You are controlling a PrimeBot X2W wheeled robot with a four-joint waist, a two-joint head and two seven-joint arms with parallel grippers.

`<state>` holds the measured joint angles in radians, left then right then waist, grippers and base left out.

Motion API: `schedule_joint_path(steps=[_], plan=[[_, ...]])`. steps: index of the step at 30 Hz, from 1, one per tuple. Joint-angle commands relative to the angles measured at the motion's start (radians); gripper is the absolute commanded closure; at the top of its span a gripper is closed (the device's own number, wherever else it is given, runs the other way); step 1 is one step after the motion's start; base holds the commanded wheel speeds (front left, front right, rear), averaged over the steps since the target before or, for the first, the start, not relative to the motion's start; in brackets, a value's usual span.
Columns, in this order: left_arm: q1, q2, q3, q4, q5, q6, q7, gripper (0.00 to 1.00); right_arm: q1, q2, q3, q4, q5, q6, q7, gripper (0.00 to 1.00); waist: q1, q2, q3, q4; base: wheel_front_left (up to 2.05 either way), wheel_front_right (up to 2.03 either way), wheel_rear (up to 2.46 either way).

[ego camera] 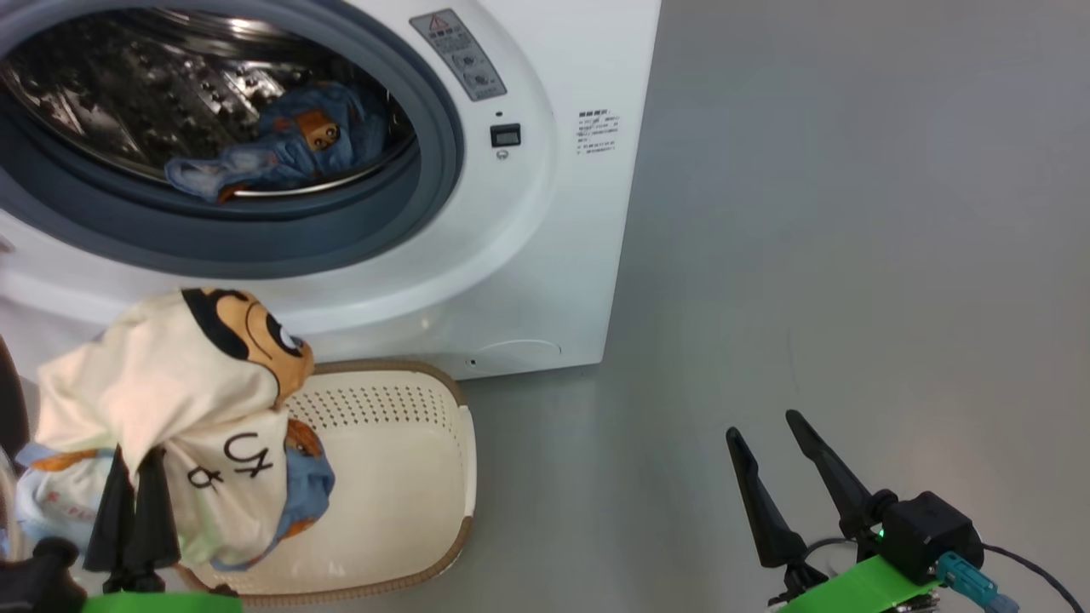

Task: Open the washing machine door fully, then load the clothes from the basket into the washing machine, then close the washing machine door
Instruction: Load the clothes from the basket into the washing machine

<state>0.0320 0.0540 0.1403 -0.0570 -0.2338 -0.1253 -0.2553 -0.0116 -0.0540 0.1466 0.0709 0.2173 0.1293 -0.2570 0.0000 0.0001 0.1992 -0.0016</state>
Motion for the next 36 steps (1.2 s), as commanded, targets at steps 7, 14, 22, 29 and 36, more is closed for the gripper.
schedule_joint_path(steps=[7, 14, 22, 29, 36], plan=[[-0.109, 0.038, 0.014, 0.01, -0.004, -0.005, -0.006, 1.0, -0.053, 0.004, 0.028, -0.032, -0.017, 0.001, -0.005, 0.0, 0.0, -0.0001, 0.063, -0.005, 0.0, 0.0, 0.0], [-0.211, 0.068, -0.024, 0.056, -0.013, -0.005, -0.006, 1.0, -0.073, 0.004, 0.031, -0.036, -0.017, 0.001, -0.005, 0.0, 0.0, -0.0001, 0.106, -0.016, 0.0, 0.0, 0.0], [-0.323, 0.122, -0.071, 0.118, -0.027, -0.005, -0.006, 1.0, -0.092, 0.004, 0.04, -0.035, -0.012, 0.001, -0.005, 0.0, 0.0, -0.0001, 0.135, -0.045, 0.0, 0.0, 0.0], [-0.413, 0.173, -0.088, 0.175, -0.034, -0.005, -0.006, 1.0, -0.099, 0.004, 0.046, -0.037, -0.006, 0.001, -0.005, 0.0, 0.0, -0.0001, 0.154, -0.069, 0.0, 0.0, 0.0], [-0.488, 0.221, -0.107, 0.231, -0.04, -0.005, -0.006, 1.0, -0.107, 0.004, 0.051, -0.041, -0.003, 0.001, -0.005, 0.0, 0.0, -0.0001, 0.173, -0.087, 0.0, 0.0, 0.0]])
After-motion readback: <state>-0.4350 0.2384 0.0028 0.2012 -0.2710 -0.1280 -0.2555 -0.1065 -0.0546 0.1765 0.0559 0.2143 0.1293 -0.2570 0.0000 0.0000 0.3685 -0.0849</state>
